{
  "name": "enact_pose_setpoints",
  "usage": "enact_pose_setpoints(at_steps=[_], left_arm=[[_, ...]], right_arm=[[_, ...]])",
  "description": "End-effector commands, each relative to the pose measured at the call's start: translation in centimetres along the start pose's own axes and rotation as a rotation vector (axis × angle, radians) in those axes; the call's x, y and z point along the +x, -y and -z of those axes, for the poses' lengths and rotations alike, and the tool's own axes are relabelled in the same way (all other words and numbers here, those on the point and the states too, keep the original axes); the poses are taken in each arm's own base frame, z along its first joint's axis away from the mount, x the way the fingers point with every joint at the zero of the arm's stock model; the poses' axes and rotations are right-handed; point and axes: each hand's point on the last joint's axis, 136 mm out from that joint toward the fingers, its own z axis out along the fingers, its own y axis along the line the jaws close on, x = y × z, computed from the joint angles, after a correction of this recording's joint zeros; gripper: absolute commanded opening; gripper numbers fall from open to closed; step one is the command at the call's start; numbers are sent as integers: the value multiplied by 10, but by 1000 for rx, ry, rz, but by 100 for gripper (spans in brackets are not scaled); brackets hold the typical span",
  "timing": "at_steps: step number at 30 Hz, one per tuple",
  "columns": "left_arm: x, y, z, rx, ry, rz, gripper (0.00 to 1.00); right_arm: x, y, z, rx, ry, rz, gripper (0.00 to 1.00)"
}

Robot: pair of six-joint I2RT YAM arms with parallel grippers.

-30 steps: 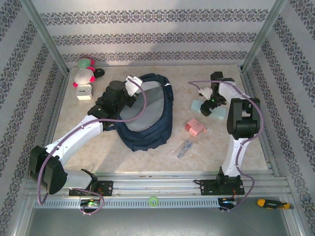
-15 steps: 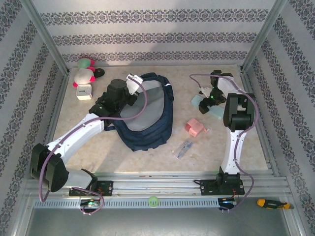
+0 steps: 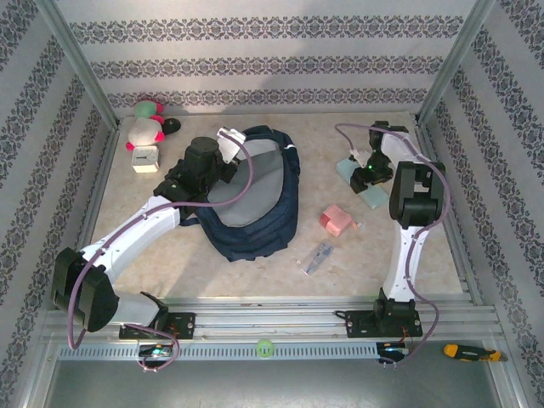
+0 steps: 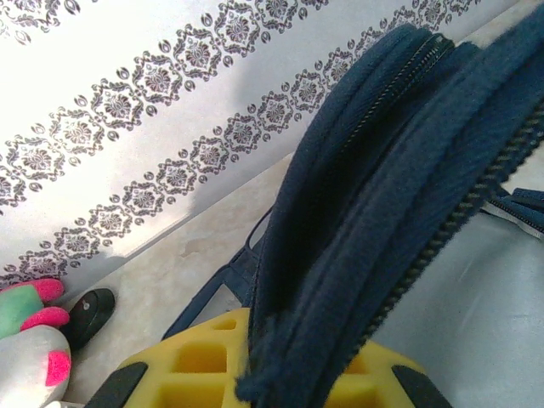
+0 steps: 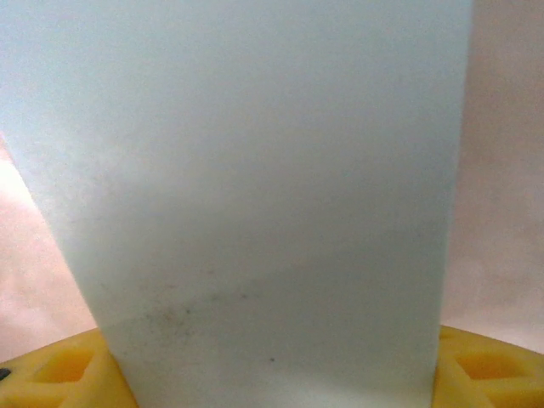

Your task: Pack the student bag

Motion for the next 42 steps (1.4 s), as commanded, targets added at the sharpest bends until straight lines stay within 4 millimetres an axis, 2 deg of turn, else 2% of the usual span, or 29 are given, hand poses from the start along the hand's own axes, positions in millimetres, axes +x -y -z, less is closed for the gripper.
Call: enact_pose_setpoints(at_steps=[1, 5, 7, 11, 14, 18, 19, 24, 30, 33, 42], left_arm=[[-51, -27, 27, -48, 150, 105, 1], [-55, -17, 36, 11, 168, 150, 0], [-57, -9, 39, 49, 181, 172, 0], [-58, 3, 42, 98, 188, 211, 0], [-56, 5, 41, 100, 190, 216, 0], [-54, 5, 38, 91, 188, 213, 0], [-54, 4, 38, 87, 189, 214, 0], [-59, -1, 37, 58, 210, 223, 1], [-71, -8, 37, 39, 243, 266, 1], [-78, -6, 39, 62, 265, 279, 1], [-90, -9, 51, 78, 312, 302, 1]], right_arm=[[-10, -11, 63, 6, 154, -91, 56], [-12, -30, 112, -49, 285, -235, 57], [-11, -51, 136, -138, 363, -282, 56], [-5, -95, 170, -290, 440, -410, 56], [0, -145, 186, -447, 475, -478, 55], [-4, -230, 201, -728, 521, -486, 55], [-4, -247, 203, -760, 533, -480, 55], [-9, -302, 211, -887, 576, -510, 55], [-13, -347, 203, -913, 558, -506, 55], [-24, -361, 194, -948, 554, -543, 55], [-57, -378, 149, -1007, 515, -686, 59]])
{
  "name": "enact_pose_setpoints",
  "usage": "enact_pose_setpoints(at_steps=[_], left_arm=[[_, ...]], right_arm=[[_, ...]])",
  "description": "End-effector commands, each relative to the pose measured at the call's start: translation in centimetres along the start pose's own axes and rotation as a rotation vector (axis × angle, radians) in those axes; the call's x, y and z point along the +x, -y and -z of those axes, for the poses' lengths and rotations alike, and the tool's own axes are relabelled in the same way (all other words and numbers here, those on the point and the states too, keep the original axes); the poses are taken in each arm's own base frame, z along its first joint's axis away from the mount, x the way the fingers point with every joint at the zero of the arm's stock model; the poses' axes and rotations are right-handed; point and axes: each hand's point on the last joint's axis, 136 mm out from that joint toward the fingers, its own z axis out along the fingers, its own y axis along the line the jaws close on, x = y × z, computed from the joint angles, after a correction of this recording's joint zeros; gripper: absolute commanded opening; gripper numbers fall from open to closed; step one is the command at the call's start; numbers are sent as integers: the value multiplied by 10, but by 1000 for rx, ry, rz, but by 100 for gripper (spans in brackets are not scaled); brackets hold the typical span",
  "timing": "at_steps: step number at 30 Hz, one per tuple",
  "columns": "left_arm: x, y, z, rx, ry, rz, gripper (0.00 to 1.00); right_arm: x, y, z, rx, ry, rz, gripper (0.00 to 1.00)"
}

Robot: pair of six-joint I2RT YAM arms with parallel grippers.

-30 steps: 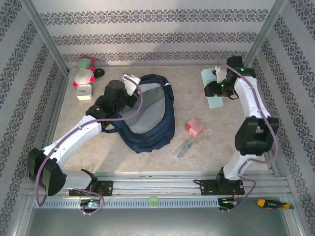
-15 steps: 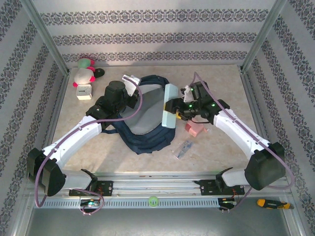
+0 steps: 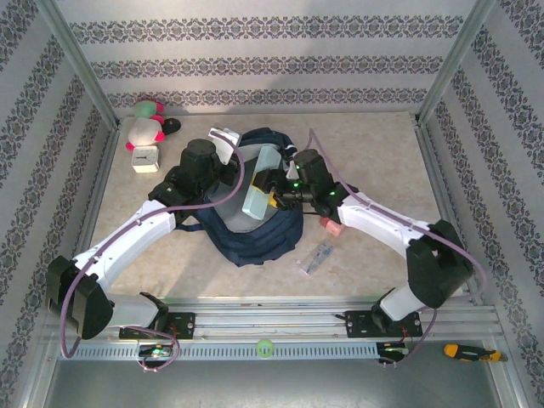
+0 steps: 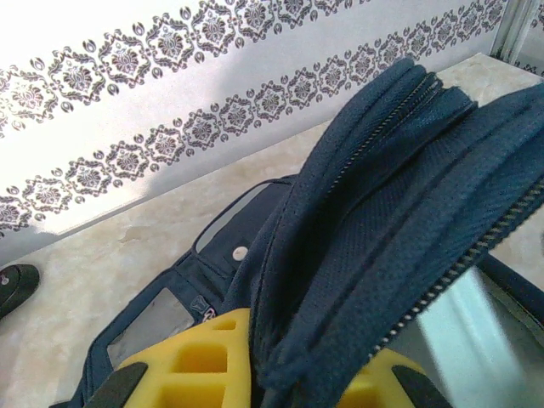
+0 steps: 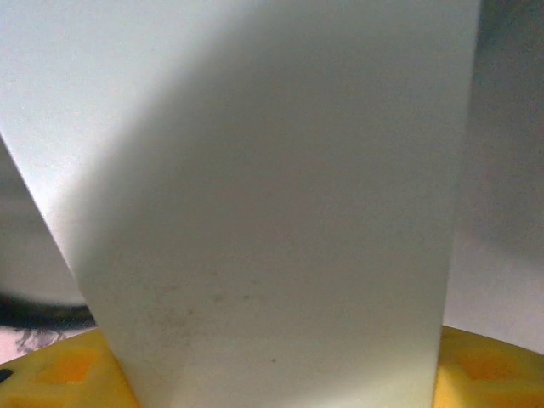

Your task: Pack the student bag

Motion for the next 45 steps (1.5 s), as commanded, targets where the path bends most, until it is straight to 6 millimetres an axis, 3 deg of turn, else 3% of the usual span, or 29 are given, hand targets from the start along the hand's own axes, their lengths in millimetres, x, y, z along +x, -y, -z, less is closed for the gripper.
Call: enact_pose_setpoints(at_steps=[1, 6, 10, 16, 24, 27, 33, 41, 45], left_arm=[[-88, -4, 35, 20, 301, 87, 1], [-89, -2, 36, 31, 303, 83, 1], [-89, -1, 37, 35, 302, 75, 1], [-88, -1, 37, 33, 298, 61, 1], [-81, 1, 34, 39, 284, 51, 1], [-79, 3, 32, 47, 282, 54, 1], [-79, 6, 30, 64, 284, 63, 1], [-80, 6, 30, 65, 283, 59, 1], [-79, 7, 28, 71, 281, 64, 1]], right_arm=[[-12, -13, -14, -77, 61, -36, 60], [-33, -6, -30, -83, 145, -80, 62], [-50, -3, -35, -64, 223, -93, 79], [-50, 9, -35, -46, 239, -118, 84], [-13, 27, -32, 1, 241, -134, 69], [-3, 33, -40, 26, 245, -135, 66], [-7, 36, -60, 28, 252, -140, 56], [-8, 46, -79, 39, 266, -171, 55], [-21, 44, -90, 32, 289, -159, 44]])
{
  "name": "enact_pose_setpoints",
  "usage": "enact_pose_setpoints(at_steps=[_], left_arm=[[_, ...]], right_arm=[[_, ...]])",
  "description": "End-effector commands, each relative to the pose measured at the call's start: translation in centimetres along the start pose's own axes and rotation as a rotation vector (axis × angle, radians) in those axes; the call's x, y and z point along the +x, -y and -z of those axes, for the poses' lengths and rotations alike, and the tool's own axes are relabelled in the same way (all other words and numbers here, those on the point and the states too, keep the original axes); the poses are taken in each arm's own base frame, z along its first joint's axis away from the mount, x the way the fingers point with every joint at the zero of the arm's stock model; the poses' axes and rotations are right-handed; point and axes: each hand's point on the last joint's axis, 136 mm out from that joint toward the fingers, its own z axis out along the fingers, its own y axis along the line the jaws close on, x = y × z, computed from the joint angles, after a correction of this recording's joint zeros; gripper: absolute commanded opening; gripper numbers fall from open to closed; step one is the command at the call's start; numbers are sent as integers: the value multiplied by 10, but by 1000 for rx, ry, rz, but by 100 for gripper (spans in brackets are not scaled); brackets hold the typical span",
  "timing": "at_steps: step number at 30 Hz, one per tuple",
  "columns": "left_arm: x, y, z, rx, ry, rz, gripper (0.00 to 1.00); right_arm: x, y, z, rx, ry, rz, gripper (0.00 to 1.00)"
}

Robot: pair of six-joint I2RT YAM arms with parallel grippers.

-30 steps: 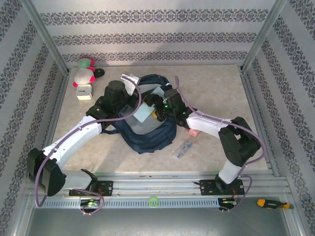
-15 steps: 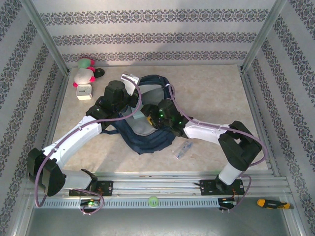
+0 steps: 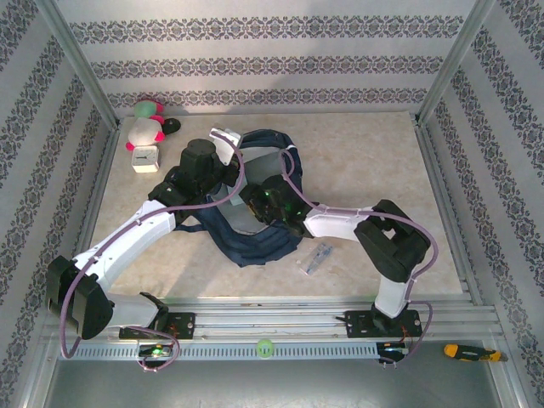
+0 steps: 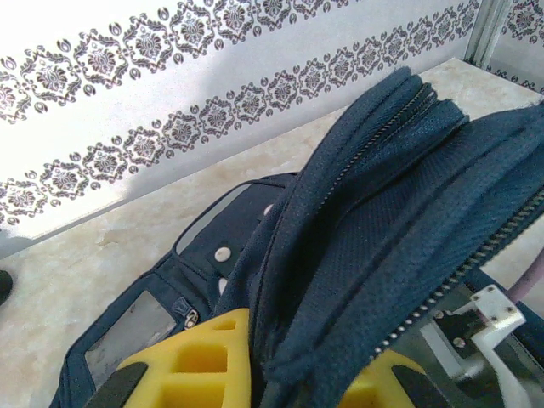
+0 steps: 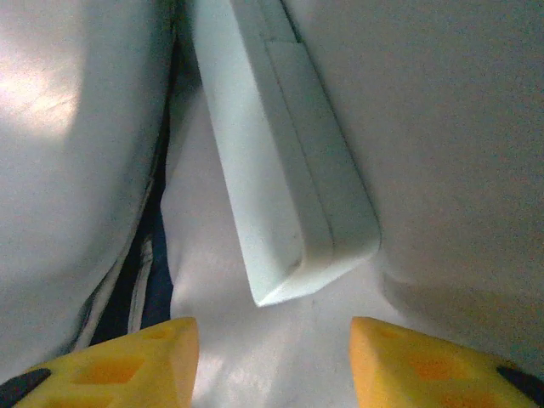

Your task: Pack the student bag

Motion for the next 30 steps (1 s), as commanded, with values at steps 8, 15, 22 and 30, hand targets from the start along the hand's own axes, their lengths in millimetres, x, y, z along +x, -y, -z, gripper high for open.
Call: enact_pose_setpoints(at_steps=[8, 15, 22, 30], left_arm=[[-78, 4, 25, 37, 273, 56, 1], [-72, 0, 26, 12, 253, 36, 1], [-60, -6, 26, -28, 234, 16, 1], [-57, -9, 27, -43, 231, 22, 1]], right_arm=[[-33, -52, -51, -112, 64, 42, 30], [-32, -67, -36, -130, 66, 106, 39], [-27, -47, 45, -38, 73, 252, 54], [-45, 26, 140, 331, -41, 451, 76]])
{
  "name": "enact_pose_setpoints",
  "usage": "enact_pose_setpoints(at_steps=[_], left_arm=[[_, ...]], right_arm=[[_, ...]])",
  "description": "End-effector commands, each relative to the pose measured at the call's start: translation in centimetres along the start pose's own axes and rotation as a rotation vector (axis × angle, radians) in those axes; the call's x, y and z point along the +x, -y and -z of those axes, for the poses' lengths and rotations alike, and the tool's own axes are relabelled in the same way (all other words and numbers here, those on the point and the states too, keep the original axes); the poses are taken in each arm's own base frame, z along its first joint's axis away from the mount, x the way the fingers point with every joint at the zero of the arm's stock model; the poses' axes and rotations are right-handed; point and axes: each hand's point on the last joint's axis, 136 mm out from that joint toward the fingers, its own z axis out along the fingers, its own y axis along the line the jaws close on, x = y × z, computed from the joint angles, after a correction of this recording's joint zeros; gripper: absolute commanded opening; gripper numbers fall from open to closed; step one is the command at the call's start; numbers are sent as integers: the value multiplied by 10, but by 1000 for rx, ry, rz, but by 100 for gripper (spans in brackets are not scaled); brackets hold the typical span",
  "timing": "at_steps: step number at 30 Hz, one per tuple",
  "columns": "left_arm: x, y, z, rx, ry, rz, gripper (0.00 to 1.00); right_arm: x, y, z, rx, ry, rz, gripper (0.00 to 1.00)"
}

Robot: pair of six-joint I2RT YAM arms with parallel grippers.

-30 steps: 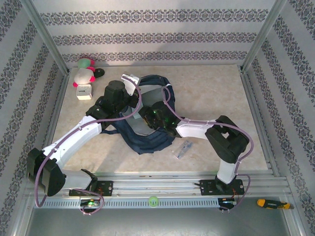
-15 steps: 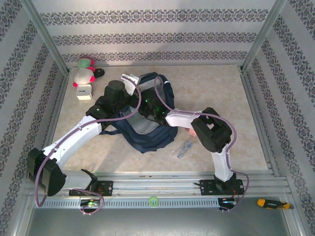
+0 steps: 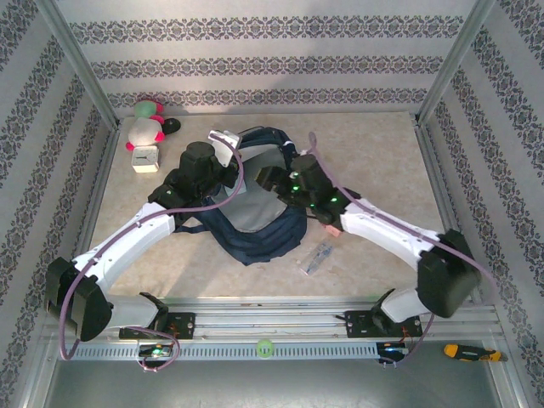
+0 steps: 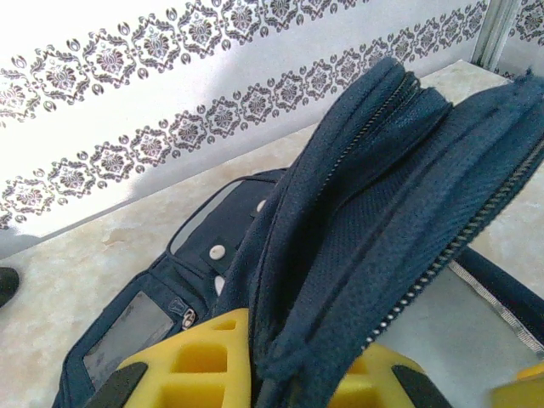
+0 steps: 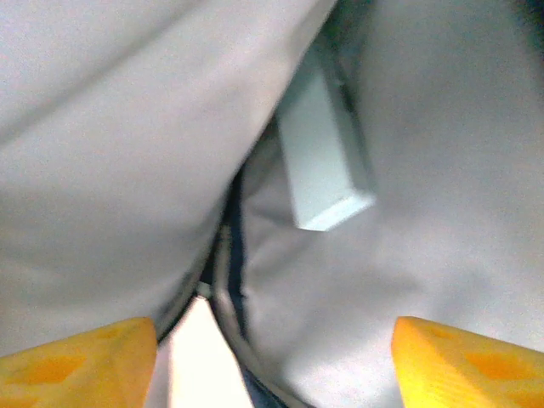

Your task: Pack the student bag

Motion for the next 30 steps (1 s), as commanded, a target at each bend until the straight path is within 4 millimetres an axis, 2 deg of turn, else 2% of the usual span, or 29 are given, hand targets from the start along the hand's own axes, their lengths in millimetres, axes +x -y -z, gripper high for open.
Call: enact_pose_setpoints(at_steps=[1, 3, 5, 7, 9, 12, 15, 17, 21, 26, 30], left_arm=[[-62, -6, 26, -20, 224, 24, 1], [-60, -6, 25, -24, 219, 23, 1], [-59, -7, 25, -27, 217, 25, 1], [-58, -6, 25, -26, 213, 28, 1], [-57, -6, 25, -26, 211, 30, 1], [-54, -7, 24, -28, 201, 27, 1], [-53, -7, 25, -30, 197, 30, 1], [-53, -7, 26, -32, 198, 31, 1], [-54, -9, 27, -38, 197, 27, 1], [-54, -9, 27, -39, 195, 24, 1], [-56, -8, 26, -36, 199, 27, 1]], right_arm=[[19, 86, 36, 322, -162, 120, 77], [11, 123, 63, 461, -189, 145, 81], [7, 151, 86, 581, -218, 187, 84], [5, 171, 103, 651, -278, 262, 85], [4, 183, 110, 667, -361, 384, 86], [10, 190, 112, 664, -501, 545, 89], [19, 200, 112, 665, -643, 569, 97], [23, 209, 112, 692, -721, 580, 98], [4, 230, 112, 822, -740, 650, 98], [-20, 242, 104, 850, -687, 660, 98], [-30, 244, 90, 781, -647, 622, 98]])
